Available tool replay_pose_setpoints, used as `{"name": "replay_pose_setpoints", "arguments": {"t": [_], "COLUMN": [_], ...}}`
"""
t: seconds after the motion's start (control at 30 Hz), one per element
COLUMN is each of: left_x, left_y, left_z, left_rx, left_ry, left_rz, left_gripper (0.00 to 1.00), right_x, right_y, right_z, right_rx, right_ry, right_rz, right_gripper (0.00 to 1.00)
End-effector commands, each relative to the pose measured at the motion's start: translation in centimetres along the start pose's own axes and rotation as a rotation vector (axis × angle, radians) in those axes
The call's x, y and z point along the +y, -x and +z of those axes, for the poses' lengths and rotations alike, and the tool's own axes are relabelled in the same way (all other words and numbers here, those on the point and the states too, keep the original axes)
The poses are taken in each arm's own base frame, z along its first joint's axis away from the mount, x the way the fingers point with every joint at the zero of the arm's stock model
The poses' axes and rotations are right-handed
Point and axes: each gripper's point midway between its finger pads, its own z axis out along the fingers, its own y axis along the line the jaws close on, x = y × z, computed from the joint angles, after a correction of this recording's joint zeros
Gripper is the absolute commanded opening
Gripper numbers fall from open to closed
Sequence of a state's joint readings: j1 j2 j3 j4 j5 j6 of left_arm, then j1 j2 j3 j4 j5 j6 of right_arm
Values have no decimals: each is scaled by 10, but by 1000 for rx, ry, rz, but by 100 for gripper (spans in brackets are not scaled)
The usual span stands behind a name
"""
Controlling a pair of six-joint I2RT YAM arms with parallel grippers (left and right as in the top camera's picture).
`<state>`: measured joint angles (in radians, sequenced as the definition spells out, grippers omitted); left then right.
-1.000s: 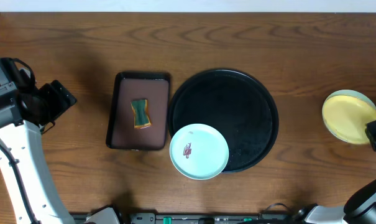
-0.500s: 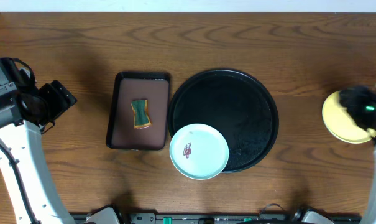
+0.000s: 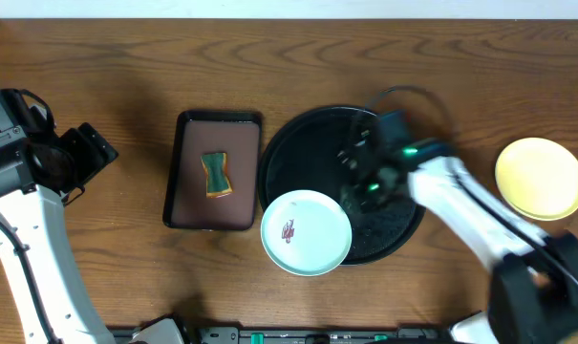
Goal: Clean dirty plates on tray and stack at the side
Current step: 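Return the right gripper to the pale green plate and grip its rim, then reach the left gripper to the sponge in the small tray and grasp it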
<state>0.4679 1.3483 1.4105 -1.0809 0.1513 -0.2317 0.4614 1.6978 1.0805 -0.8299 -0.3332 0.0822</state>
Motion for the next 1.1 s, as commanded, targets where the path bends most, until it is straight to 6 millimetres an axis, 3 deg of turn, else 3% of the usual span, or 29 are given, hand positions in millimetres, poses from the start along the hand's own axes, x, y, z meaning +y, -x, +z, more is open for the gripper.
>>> {"name": "replay_pose_setpoints", "arguments": {"t": [0.0,0.17,0.27,0.33,0.47,0.57,0.67,0.83,0.9,1.07], "left_x": [1,1,0,0,-3,-22,-44,-67,-95,-107], "left_y": [5,5,5,5,8,-11,-8,-17,-43,-70], "left_z": [-4,-4,-4,-4,-4,-5,-10,-13,-11,-4], "left_rx": [-13,-13,-14,-14,-24,72,84,118,158,145], "left_ry": [4,4,3,3,-14,-127,-252,-336,-351,-199], "left_rz": [-5,-5,-5,-5,-50,-148,-160,-102,94,299], "left_gripper": [85,85,85,85,85,85,85,79,77,81], "right_x": [3,-4,-21,-48,-76,-89,-97,-95,-95,-120], "right_y": [-19,-15,-1,7,23,37,51,72,69,80], "right_z": [36,49,43,35,20,8,-3,-9,-8,-20], "right_rx": [122,126,67,29,-33,-92,-142,-203,-193,-201], "right_ry": [-18,-26,-92,-193,-239,-239,-236,-241,-259,-476], "right_rz": [-108,-76,1,88,166,257,308,165,170,-57], "right_gripper": [38,22,1,1,1,1,1,1,1,1]}}
